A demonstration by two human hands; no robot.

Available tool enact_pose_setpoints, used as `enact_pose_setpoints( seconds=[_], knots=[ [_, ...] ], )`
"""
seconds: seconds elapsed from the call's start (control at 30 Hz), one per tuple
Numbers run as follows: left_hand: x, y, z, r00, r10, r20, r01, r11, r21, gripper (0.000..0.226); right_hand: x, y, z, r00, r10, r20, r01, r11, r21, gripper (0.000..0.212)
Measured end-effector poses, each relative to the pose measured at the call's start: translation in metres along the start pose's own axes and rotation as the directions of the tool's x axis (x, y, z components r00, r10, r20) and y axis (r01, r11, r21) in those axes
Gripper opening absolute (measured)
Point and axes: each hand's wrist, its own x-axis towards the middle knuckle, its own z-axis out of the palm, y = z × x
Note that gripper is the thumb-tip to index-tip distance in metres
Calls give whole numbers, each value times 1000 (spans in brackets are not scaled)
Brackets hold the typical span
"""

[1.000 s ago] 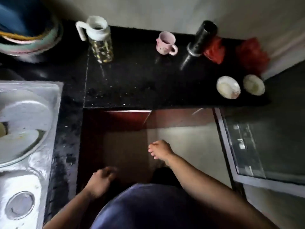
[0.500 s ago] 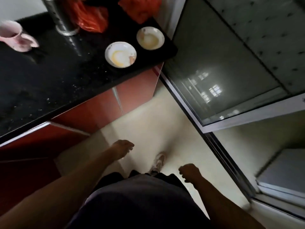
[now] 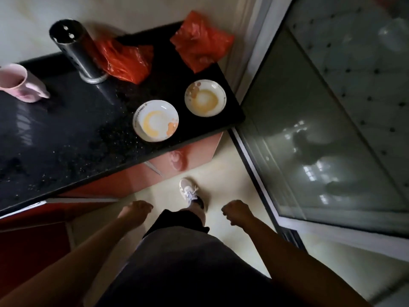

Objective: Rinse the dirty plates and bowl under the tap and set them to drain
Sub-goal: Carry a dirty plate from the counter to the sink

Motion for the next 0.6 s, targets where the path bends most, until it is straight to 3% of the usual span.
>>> enact_pose_setpoints(
  seconds=[0.03,0.07,0.17,0.37,0.5,0.6],
  knots=[
    [13,12,-7,999,-39,-10,38,992,-118,37,10,-26,-13,999,-41,-5,41,999,-1,30],
    [26,26,-16,999,-48,11,48,995,-82,32,18,-49,-27,997,-75,-12,76,997,25,25],
    [43,84,-34,998,-52,29,58,938,-343,21,30,-111,-69,989,-140,-35,144,973,180,18],
    [53,206,-52,984,89,156,10,838,-546,24,70,-220,-141,990,-126,-69,143,827,544,16],
    [59,266,-51,983,102,155,49,666,-745,25,99,-255,-169,985,-101,-143,154,887,435,28],
    [75,297,-49,994,47,99,53,582,-812,22,113,-259,-183,973,-149,-176,199,927,318,15]
  ],
)
